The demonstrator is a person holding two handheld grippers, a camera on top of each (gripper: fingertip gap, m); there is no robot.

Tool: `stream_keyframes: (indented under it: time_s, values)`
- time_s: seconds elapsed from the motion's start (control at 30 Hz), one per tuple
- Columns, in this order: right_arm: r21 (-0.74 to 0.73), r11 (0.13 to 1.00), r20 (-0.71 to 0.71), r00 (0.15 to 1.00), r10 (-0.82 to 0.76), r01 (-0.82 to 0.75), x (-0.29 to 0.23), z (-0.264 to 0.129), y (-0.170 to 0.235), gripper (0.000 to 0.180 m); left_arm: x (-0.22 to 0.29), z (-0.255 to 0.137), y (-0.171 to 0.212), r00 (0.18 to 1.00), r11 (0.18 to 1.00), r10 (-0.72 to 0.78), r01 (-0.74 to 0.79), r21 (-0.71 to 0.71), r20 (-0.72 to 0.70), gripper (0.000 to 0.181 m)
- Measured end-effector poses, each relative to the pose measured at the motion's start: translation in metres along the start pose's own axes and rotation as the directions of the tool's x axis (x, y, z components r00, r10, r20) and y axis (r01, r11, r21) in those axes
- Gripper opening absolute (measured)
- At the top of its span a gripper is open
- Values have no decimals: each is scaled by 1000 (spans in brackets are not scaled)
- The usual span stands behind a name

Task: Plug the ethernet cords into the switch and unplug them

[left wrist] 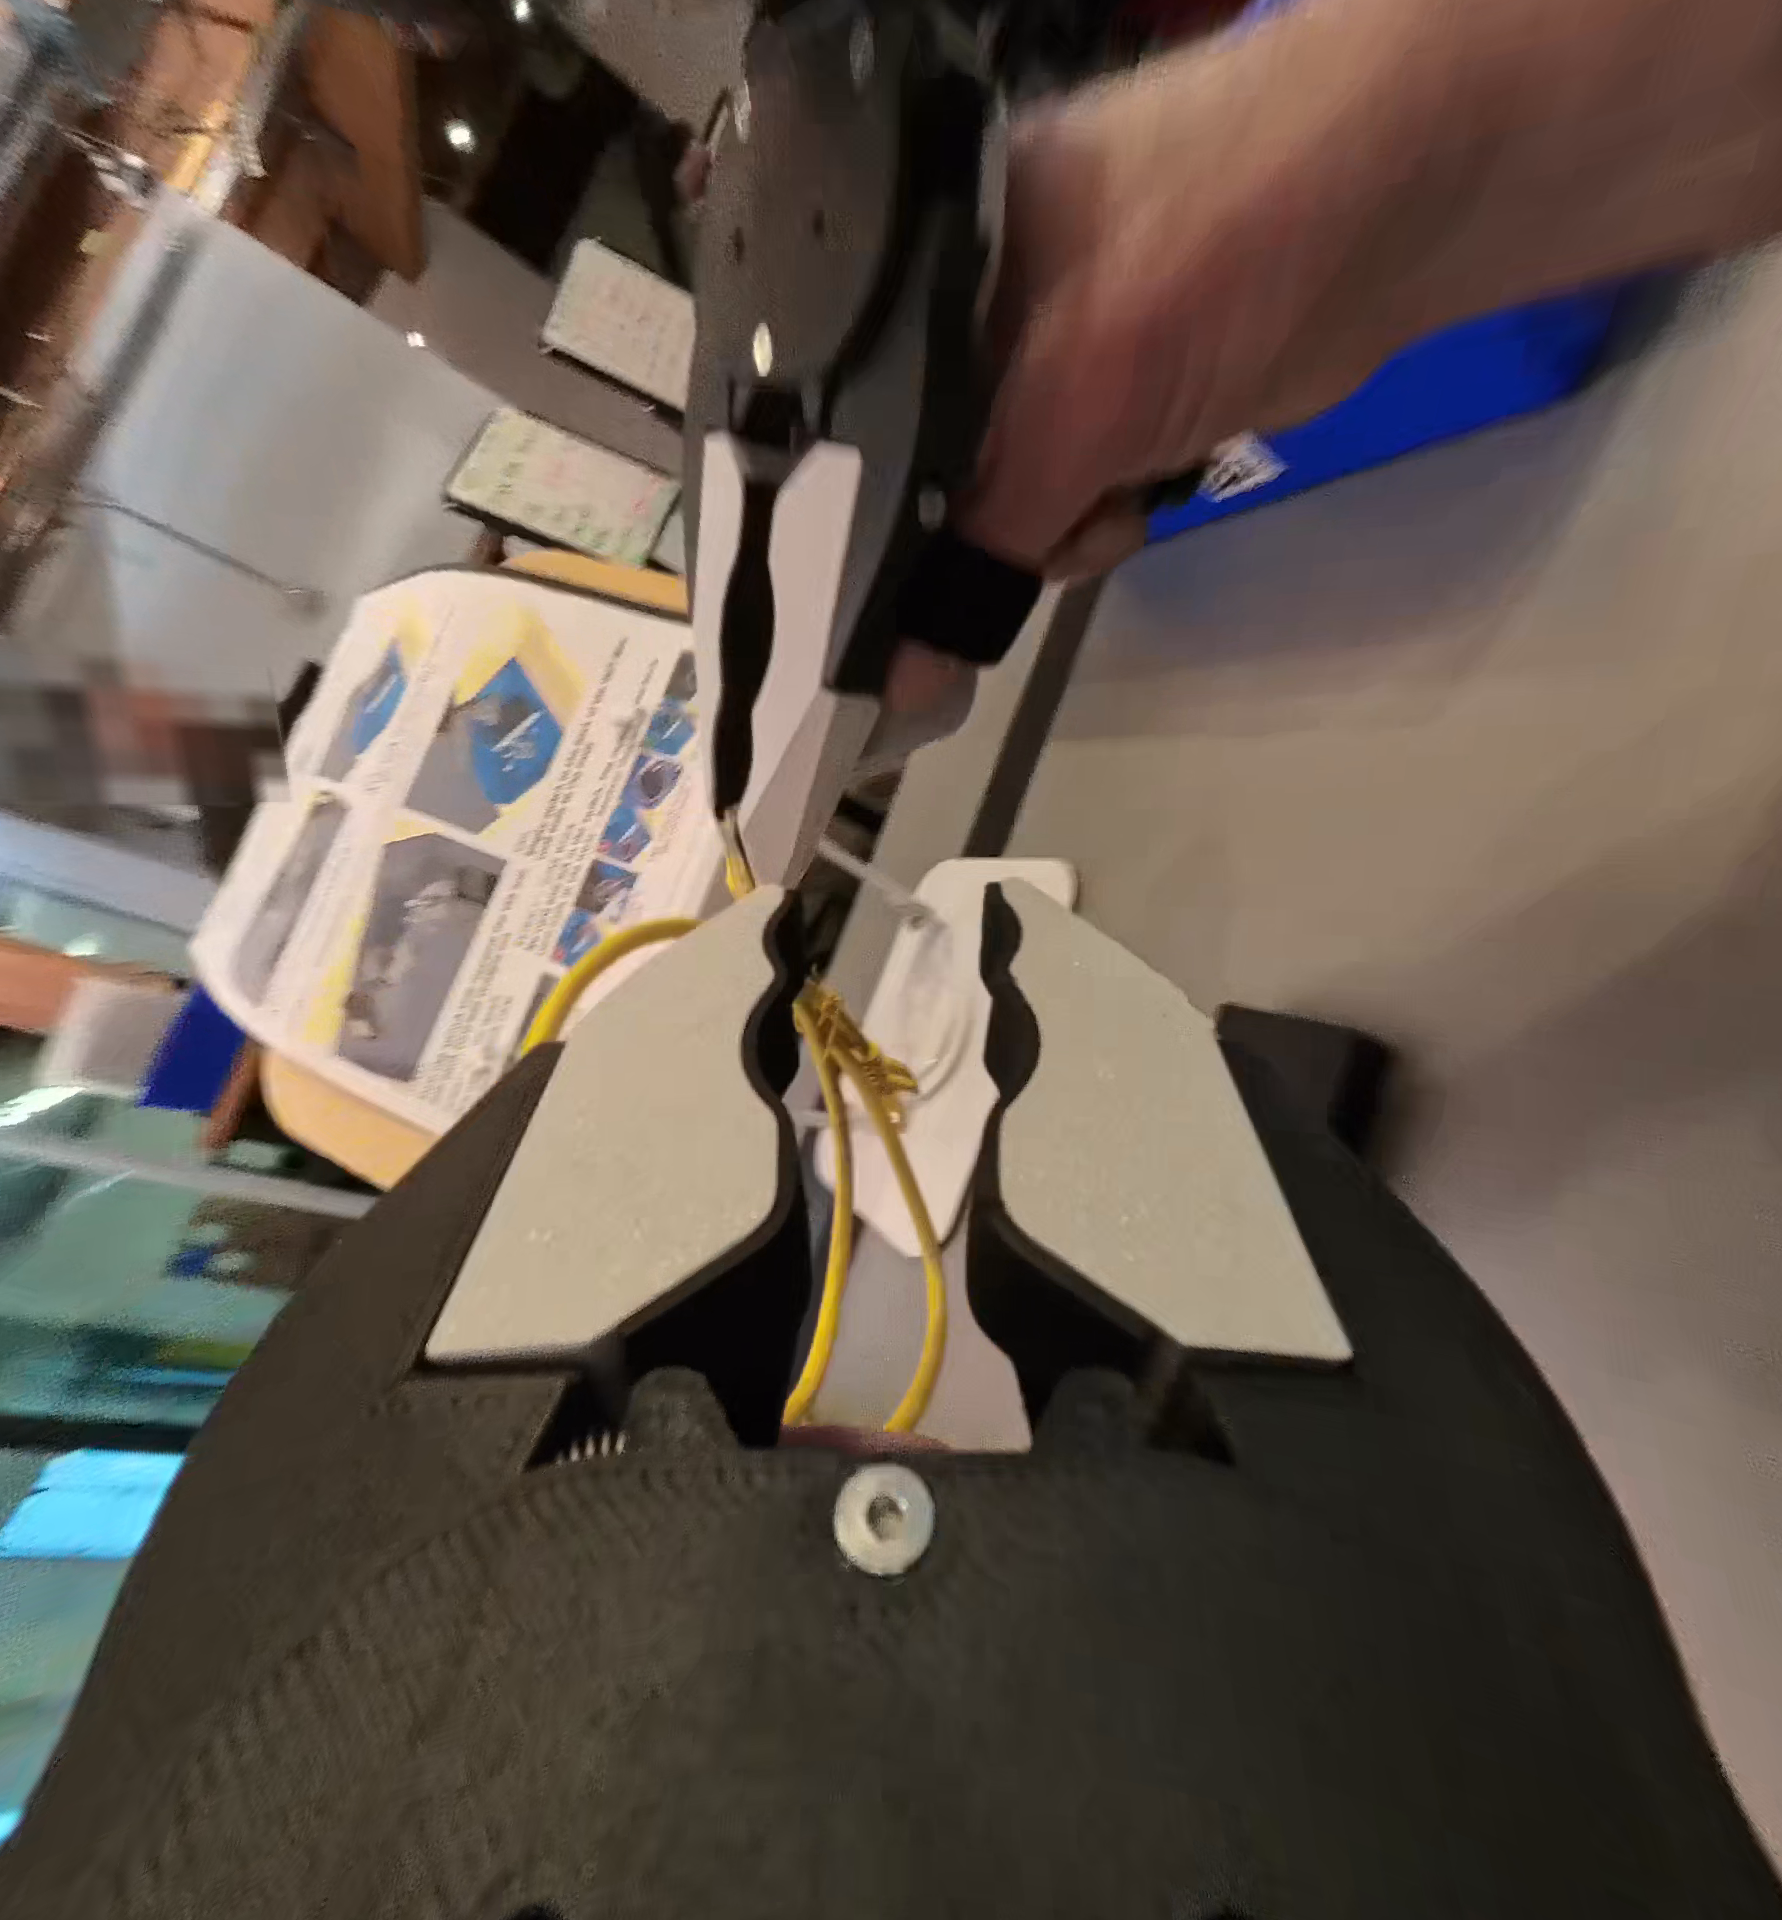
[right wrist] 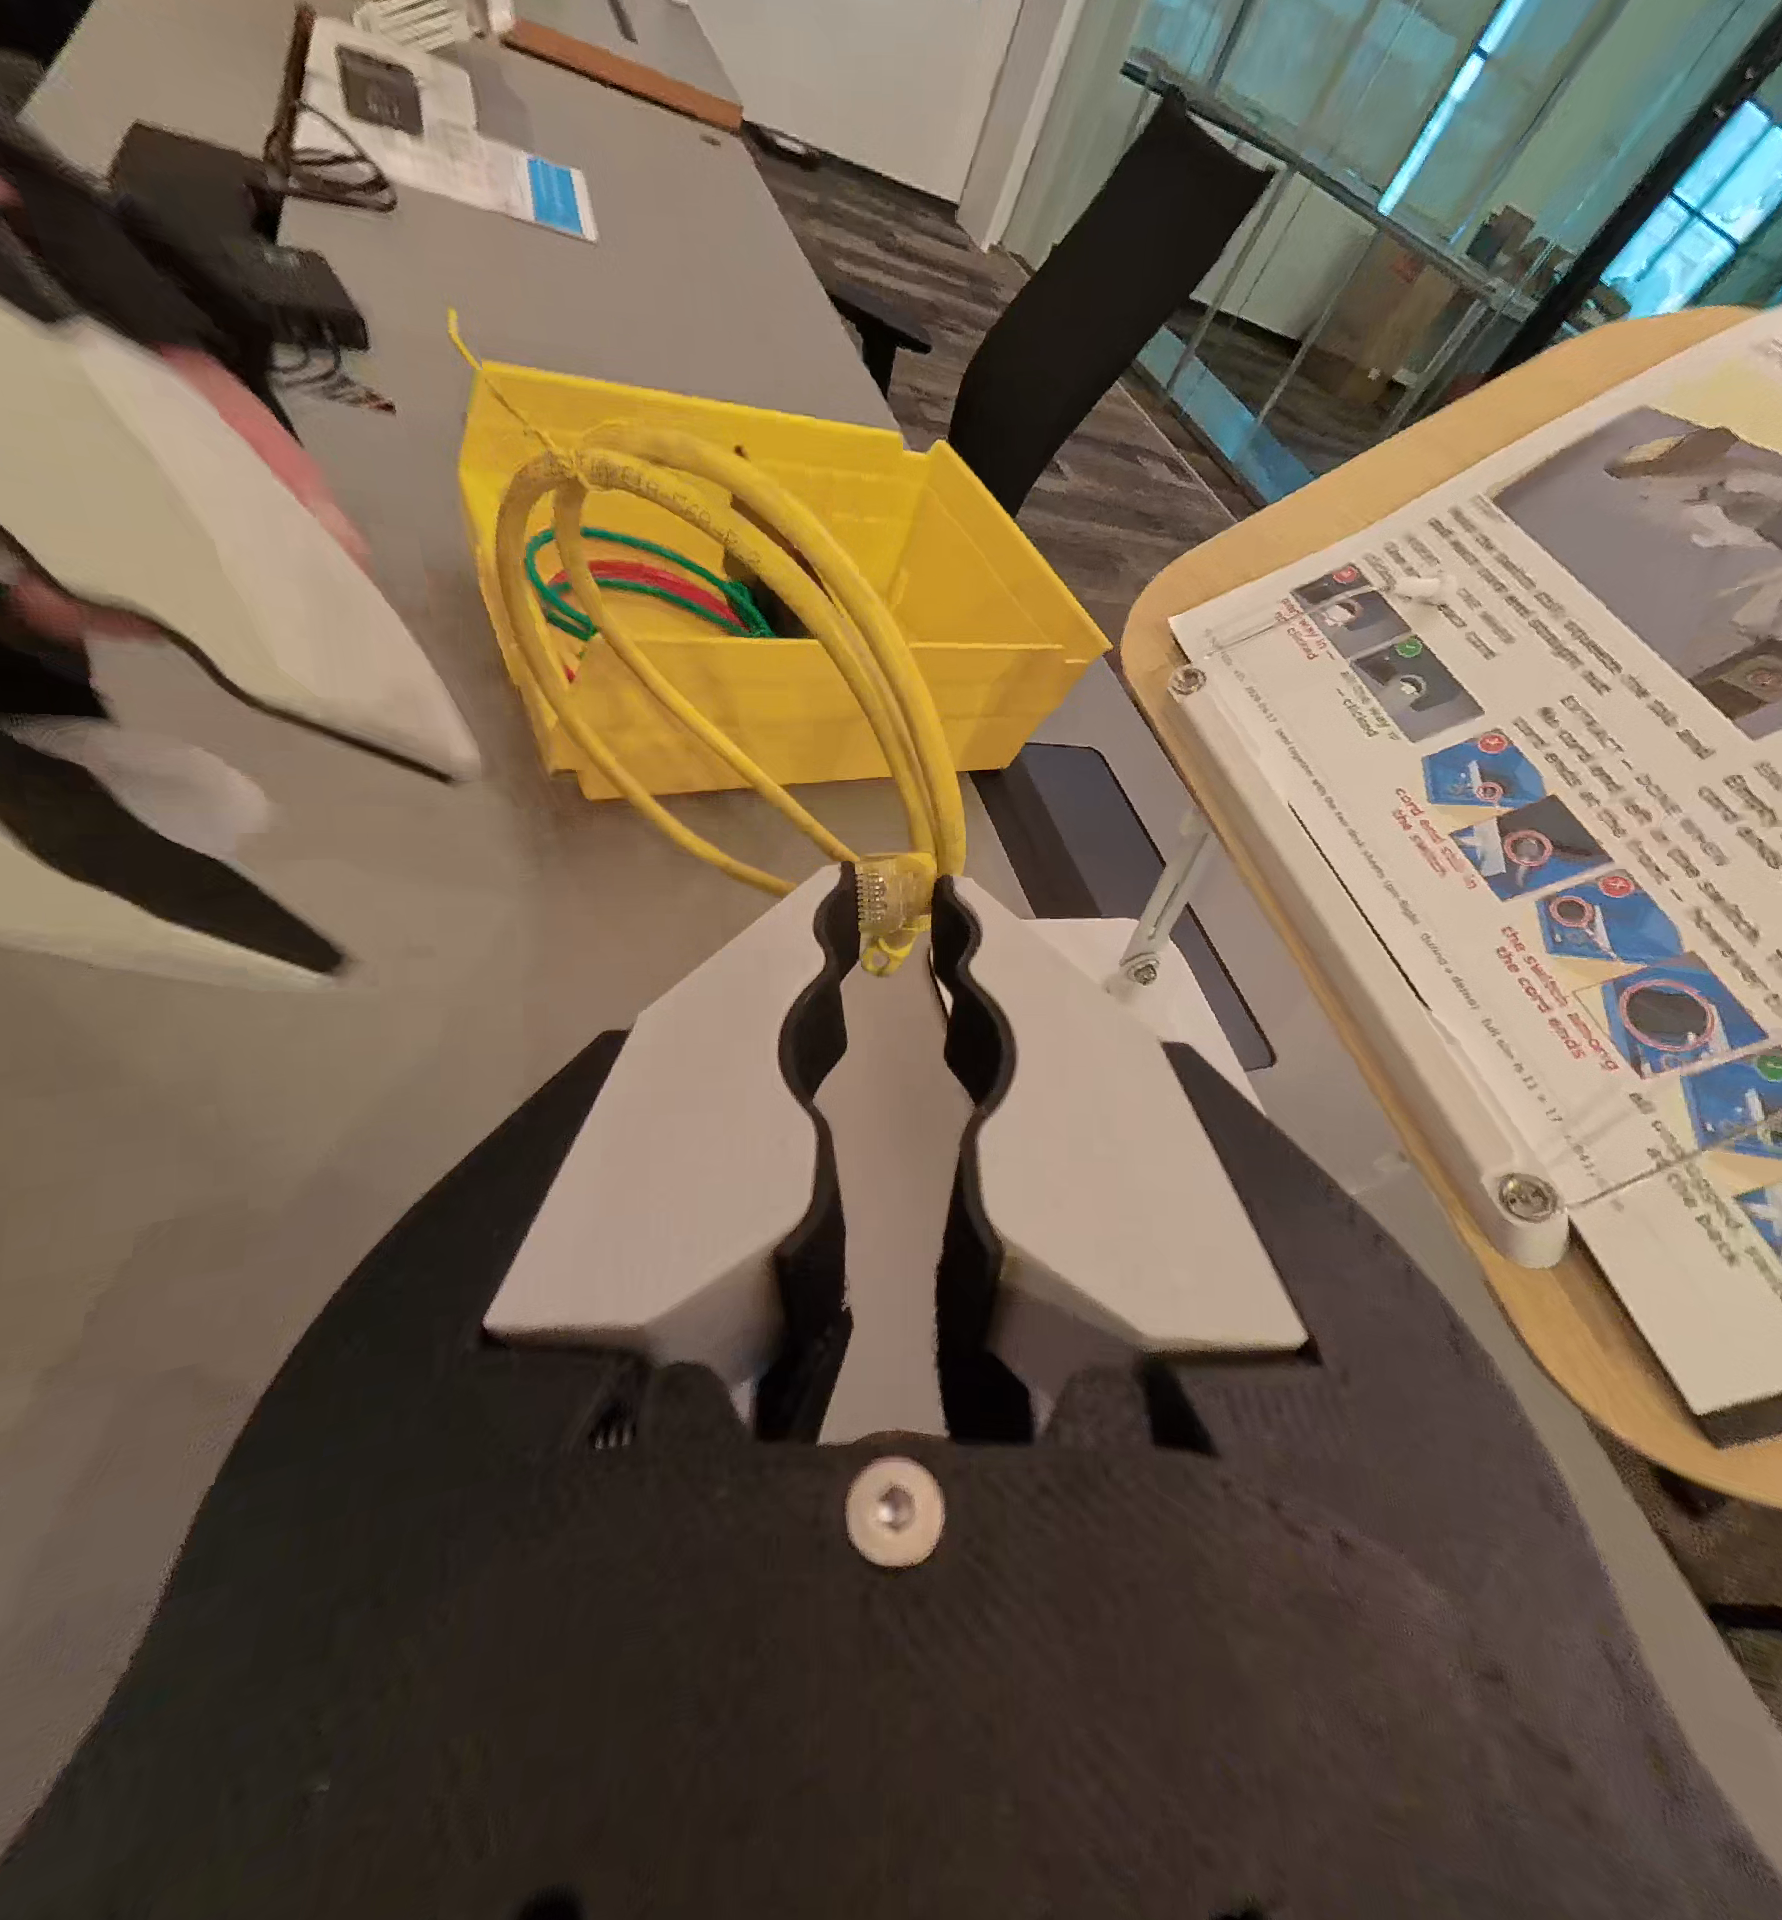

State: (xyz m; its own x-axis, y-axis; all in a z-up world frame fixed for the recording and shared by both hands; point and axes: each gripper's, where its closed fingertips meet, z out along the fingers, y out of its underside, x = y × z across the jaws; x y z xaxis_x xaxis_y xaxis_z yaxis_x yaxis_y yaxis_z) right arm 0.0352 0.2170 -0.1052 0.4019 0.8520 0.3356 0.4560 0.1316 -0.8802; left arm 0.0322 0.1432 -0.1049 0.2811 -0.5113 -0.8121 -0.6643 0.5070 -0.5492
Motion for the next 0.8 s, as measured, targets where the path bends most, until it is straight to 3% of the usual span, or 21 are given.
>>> stream_keyframes:
  time_s: [0.13, 0.3, 0.4, 0.5, 0.67, 0.8]
  values:
    - [-14, 997, 36, 996, -82, 82, -9, 3, 5, 12, -13, -36, -40, 968, 973, -179, 201, 111, -178, 33]
    - [-11, 993, 70, 991, -113, 114, -20, 7, 3, 12, -47, -45, -49, 933, 958, -231, 268, 105, -276, 36]
    - [-1, 999, 85, 995, -49, 50, -20, 7, 1, 12, -52, -38, -38, 952, 974, -203, 221, 55, -228, 40]
    - [49, 990, 120, 985, 124, -131, -13, 7, -3, 11, -40, -32, -32, 989, 994, -105, 106, 4, -105, 44]
    - [117, 874, 308, 854, 419, -471, -13, 8, -10, 12, -26, -12, -18, 976, 989, 138, -128, -69, 169, 46]
    - [129, 814, 380, 786, 487, -566, -14, 7, -13, 12, -25, 8, 2, 978, 990, 121, -106, -97, 170, 46]
